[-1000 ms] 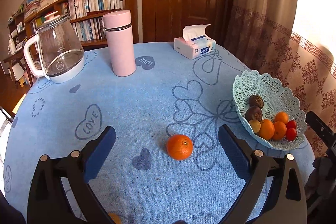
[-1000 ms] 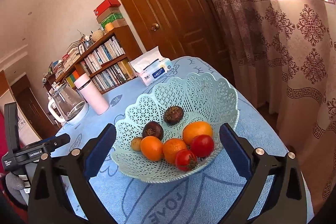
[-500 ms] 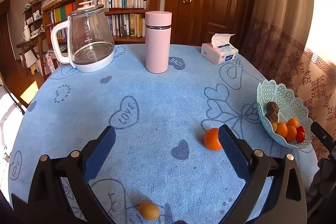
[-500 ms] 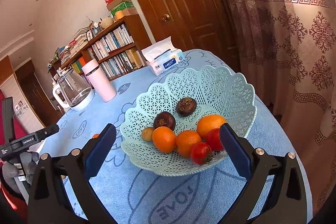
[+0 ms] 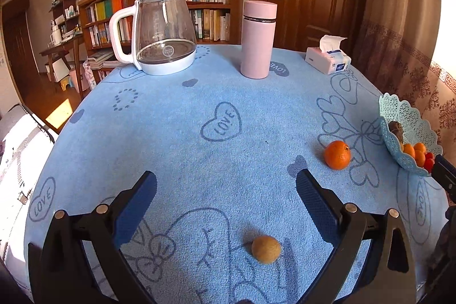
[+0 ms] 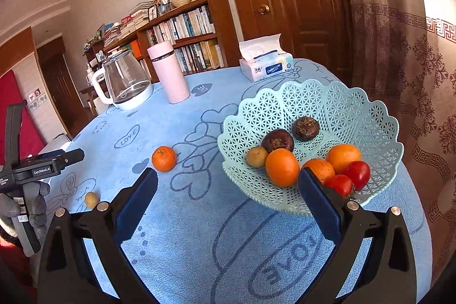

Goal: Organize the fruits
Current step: 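Withdraw both tools from the basket toward the orange and yellow fruit, then grasp the second yellow-brown fruit with the left tool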

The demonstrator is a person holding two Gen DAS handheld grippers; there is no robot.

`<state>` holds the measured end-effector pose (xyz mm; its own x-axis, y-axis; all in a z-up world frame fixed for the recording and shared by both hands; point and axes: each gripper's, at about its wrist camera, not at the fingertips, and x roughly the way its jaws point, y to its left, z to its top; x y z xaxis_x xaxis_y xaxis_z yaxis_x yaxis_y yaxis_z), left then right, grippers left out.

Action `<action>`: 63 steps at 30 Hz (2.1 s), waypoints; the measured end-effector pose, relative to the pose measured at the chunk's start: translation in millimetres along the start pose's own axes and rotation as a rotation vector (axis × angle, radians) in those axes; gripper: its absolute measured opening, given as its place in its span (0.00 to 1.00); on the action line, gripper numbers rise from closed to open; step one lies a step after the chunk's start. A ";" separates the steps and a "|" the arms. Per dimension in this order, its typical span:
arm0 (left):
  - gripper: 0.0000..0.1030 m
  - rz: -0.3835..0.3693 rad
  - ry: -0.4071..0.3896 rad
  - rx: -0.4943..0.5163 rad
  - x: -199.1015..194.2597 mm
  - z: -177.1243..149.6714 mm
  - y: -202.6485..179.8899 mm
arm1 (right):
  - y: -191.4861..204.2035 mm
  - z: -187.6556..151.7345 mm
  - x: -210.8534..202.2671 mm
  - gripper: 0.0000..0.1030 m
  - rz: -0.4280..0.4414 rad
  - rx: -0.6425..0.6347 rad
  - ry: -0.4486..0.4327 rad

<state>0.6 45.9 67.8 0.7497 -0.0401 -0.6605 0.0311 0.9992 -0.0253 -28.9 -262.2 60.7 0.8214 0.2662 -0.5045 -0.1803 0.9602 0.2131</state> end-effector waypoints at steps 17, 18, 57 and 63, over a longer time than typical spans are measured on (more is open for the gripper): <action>0.94 0.029 0.043 0.021 5.6 -24.7 5.6 | 56.1 -20.7 28.3 0.97 0.028 -0.165 0.135; 0.94 0.029 0.044 0.023 5.6 -25.2 4.9 | 58.2 -22.3 30.9 0.97 0.025 -0.173 0.149; 0.41 -0.113 0.189 0.142 23.3 -54.0 -26.9 | 77.2 -43.4 84.5 0.98 0.013 -0.286 0.426; 0.29 -0.161 0.178 0.134 20.3 -53.6 -27.7 | 76.8 -43.3 84.3 0.98 0.014 -0.285 0.424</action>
<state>-20.5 17.4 14.9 0.6001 -0.1860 -0.7780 0.2371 0.9702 -0.0491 3.0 -162.4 -1.7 0.5363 0.2332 -0.8112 -0.3785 0.9255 0.0158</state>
